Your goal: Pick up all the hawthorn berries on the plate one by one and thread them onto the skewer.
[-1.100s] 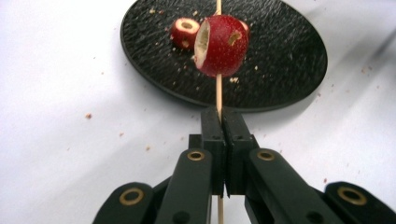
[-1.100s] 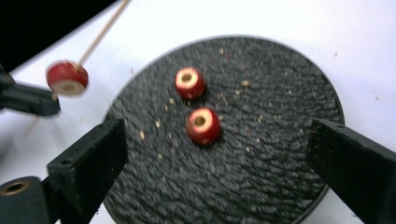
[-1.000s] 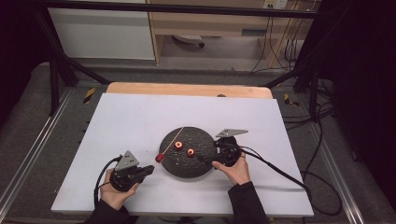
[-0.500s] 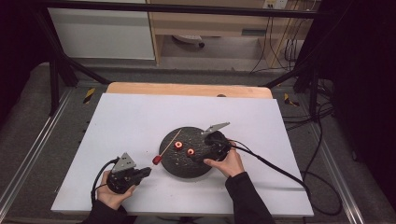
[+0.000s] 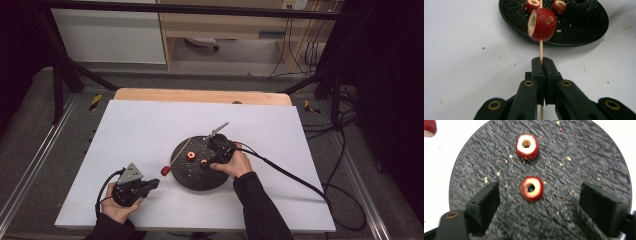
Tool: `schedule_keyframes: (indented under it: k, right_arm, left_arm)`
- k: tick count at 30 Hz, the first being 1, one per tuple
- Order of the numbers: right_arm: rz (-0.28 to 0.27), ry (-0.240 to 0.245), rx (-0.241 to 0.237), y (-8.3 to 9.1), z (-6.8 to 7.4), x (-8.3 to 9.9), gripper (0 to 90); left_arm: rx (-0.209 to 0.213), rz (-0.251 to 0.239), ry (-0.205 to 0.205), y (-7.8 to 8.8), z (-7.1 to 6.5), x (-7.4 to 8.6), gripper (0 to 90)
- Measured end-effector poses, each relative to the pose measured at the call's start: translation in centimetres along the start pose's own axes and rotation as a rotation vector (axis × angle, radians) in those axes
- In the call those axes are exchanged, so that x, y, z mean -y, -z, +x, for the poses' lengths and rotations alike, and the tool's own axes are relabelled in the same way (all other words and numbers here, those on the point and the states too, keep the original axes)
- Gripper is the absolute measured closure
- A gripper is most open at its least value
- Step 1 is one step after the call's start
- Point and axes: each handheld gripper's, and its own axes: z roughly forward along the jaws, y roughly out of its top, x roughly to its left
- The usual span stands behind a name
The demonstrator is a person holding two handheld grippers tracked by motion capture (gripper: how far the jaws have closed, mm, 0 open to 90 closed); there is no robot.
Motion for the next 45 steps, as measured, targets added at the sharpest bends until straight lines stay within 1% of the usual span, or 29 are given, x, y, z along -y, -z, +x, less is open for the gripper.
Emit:
schedule_keyframes:
  k: [3, 7, 10, 13, 14, 15, 17, 20, 24, 26, 33, 35, 45]
  right_arm:
    - [0.006, -0.003, -0.014, -0.4, -0.1, -0.5, 26.8]
    - [0.038, 0.003, -0.031, -1.0, -0.2, -1.1, 34.0]
    - [0.057, 0.008, -0.042, -1.4, -0.2, -1.2, 38.1]
    - [0.071, -0.004, -0.056, -1.6, -0.2, -1.2, 42.6]
    - [0.077, 0.006, -0.054, -1.6, -0.4, -1.2, 44.3]
    - [0.079, 0.000, -0.057, -1.7, -0.3, -1.2, 45.3]
    - [0.085, 0.006, -0.058, -1.8, -0.4, -1.2, 46.5]
    - [0.091, 0.001, -0.080, -1.9, -0.5, -1.2, 50.0]
    - [0.098, -0.008, -0.091, -2.0, -0.6, -1.2, 55.0]
    - [0.100, -0.010, -0.102, -2.0, -0.6, -1.2, 56.7]
    - [0.114, -0.018, -0.108, -2.1, -0.6, -1.2, 61.8]
    - [0.115, -0.013, -0.108, -2.1, -0.7, -1.2, 62.0]
    - [0.120, -0.033, -0.110, -2.1, -0.7, -1.2, 62.8]
  left_arm:
    - [0.000, -0.002, 0.005, 0.0, 0.1, 0.0, 88.6]
    - [0.002, -0.004, 0.003, 0.0, 0.1, 0.0, 88.6]
    - [0.001, -0.005, 0.004, 0.1, 0.1, 0.0, 88.7]
    - [0.002, -0.002, 0.002, 0.0, 0.1, 0.0, 88.6]
    - [0.002, -0.002, 0.002, 0.0, 0.1, 0.0, 88.6]
    - [0.002, -0.003, 0.002, 0.0, 0.1, -0.1, 88.7]
    - [0.003, -0.002, 0.004, 0.0, 0.1, 0.0, 88.6]
    - [0.003, -0.003, 0.005, 0.0, 0.1, 0.0, 88.6]
    - [0.004, -0.002, 0.004, 0.0, 0.1, -0.1, 88.6]
    - [0.004, -0.002, 0.003, 0.0, 0.1, -0.1, 88.6]
    - [0.004, -0.002, 0.002, -0.1, 0.0, -0.1, 88.7]
    - [0.004, -0.002, 0.002, -0.1, 0.0, -0.1, 88.7]
    - [0.002, -0.002, -0.004, 0.0, -0.1, -0.1, 88.7]
